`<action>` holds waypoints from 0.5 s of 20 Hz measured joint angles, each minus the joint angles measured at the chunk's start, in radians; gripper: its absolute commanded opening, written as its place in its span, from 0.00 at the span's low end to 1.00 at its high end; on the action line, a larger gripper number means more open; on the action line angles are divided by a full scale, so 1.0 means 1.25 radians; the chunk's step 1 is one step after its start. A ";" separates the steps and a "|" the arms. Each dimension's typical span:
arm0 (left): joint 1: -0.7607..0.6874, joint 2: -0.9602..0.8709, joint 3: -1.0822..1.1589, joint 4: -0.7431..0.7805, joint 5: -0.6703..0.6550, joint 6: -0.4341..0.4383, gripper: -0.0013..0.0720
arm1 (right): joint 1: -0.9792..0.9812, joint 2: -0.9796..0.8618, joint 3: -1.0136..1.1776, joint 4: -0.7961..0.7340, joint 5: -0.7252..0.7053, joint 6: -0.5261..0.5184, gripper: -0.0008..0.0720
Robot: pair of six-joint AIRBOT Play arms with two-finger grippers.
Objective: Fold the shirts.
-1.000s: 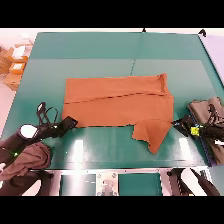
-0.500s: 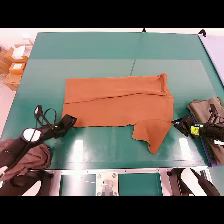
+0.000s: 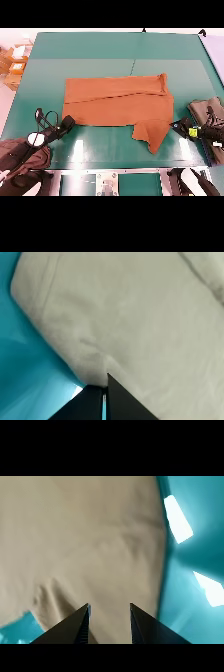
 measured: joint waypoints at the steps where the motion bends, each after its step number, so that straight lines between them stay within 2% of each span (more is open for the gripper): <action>1: -0.001 0.000 -0.001 0.006 0.004 0.001 0.05 | 0.000 0.000 -0.002 -0.022 0.011 0.019 0.44; 7: -0.002 0.000 -0.001 0.047 0.010 0.004 0.05 | 0.012 -0.006 -0.030 -0.119 0.039 0.117 0.58; 10: -0.003 0.000 -0.001 0.055 0.006 0.005 0.05 | 0.062 -0.046 -0.075 -0.062 -0.016 0.120 0.56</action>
